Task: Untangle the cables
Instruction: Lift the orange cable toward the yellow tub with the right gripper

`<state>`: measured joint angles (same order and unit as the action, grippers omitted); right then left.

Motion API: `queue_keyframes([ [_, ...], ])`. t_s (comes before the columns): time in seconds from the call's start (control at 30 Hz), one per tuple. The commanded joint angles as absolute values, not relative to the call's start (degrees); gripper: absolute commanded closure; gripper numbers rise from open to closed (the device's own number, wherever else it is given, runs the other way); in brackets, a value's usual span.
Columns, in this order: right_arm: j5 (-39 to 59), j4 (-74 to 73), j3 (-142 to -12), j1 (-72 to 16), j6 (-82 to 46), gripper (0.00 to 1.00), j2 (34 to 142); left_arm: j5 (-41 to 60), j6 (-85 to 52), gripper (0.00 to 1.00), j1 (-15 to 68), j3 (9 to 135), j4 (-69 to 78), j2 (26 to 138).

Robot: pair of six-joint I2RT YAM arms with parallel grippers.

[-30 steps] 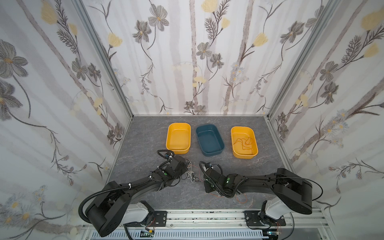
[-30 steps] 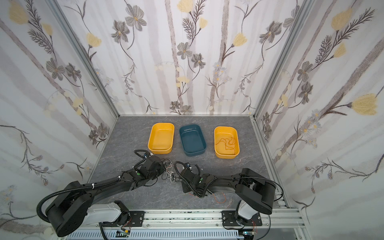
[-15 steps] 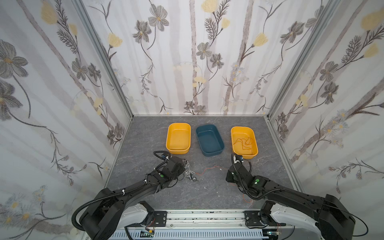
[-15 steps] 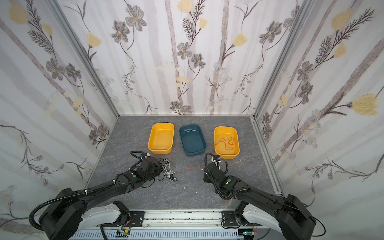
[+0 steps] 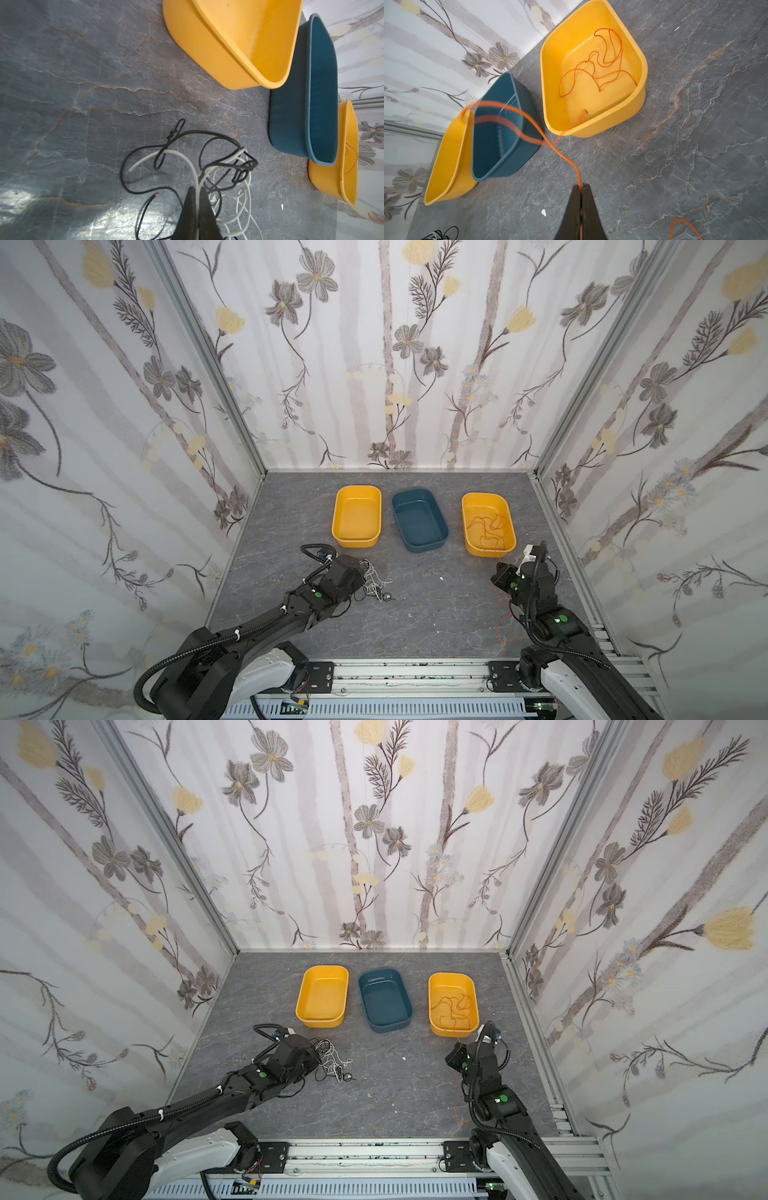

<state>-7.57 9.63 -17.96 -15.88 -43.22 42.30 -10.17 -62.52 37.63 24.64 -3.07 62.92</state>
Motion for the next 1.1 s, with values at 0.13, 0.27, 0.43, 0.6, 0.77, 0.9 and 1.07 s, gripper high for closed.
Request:
queue_keyframes([
  [0.13,7.4,9.1,-18.7,-7.8,-41.7,1.0,40.7,-11.2,-62.3,1.0,36.9,23.4,-4.6,60.7],
  [0.27,15.8,5.9,-18.7,-8.0,-41.1,1.0,42.1,-10.6,-62.2,1.0,36.8,23.4,-3.9,61.1],
  [0.43,22.4,3.1,-19.3,-11.1,-41.1,1.0,42.6,-9.2,-62.1,1.0,36.8,23.6,-2.1,62.8],
  [0.6,25.9,0.4,-22.3,-18.2,-41.0,1.0,42.9,-8.3,-61.9,1.0,36.8,24.1,-0.7,64.7],
  [0.77,28.3,-3.2,-24.2,-21.1,-41.8,1.0,42.4,-7.1,-61.7,1.0,36.8,24.9,0.2,66.2],
  [0.9,26.7,-1.4,-25.5,-21.0,-40.7,1.0,42.3,-6.0,-61.4,1.0,36.9,24.9,1.1,66.9],
  [1.07,22.8,6.0,-25.6,-21.1,-38.2,1.0,43.2,-3.9,-60.6,1.0,37.1,25.2,2.6,68.3],
])
